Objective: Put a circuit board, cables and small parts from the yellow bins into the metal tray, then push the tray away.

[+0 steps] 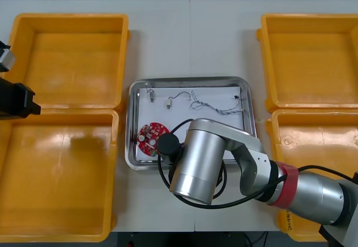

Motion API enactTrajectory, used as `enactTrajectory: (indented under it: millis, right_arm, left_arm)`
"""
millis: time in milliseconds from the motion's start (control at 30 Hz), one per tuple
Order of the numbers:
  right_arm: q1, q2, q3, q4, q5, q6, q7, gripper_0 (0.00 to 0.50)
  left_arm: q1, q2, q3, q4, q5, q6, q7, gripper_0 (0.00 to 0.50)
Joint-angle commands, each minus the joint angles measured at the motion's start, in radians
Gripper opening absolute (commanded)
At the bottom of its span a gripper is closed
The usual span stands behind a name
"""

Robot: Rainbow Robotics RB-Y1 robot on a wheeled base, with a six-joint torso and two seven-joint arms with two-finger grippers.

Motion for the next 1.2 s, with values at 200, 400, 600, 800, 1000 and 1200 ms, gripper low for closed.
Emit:
enactTrajectory:
  millis: [200, 400, 600, 800, 1000, 1200]
  right_arm:
    - [-0.093, -0.027, -0.059, 0.028, -0.044, -0.01, 0.026, 0.5]
    - [-0.133, -0.03, -0.075, 0.076, -0.07, -0.014, 0.052, 0.5]
    - [-0.139, -0.03, -0.104, 0.12, -0.075, -0.048, 0.071, 0.5]
    - [-0.142, -0.03, -0.124, 0.153, -0.078, -0.08, 0.086, 0.5]
    - [-0.144, -0.03, -0.15, 0.162, -0.089, -0.082, 0.091, 0.5]
    - [-0.144, -0.03, -0.178, 0.182, -0.107, -0.085, 0.092, 0.5]
  left_arm:
    - [0.016, 0.045, 0.008, -0.028, -0.01, 0.006, -0.123, 0.5]
    - [0.016, 0.045, 0.008, -0.028, -0.01, 0.006, -0.123, 0.5]
    - [0.016, 0.045, 0.008, -0.028, -0.01, 0.006, -0.123, 0.5]
    - [0.016, 0.045, 0.008, -0.028, -0.01, 0.006, -0.123, 0.5]
    - [0.016, 0.045, 0.008, -0.028, -0.01, 0.006, -0.123, 0.5]
    - [0.016, 0.045, 0.008, -0.028, -0.01, 0.006, -0.123, 0.5]
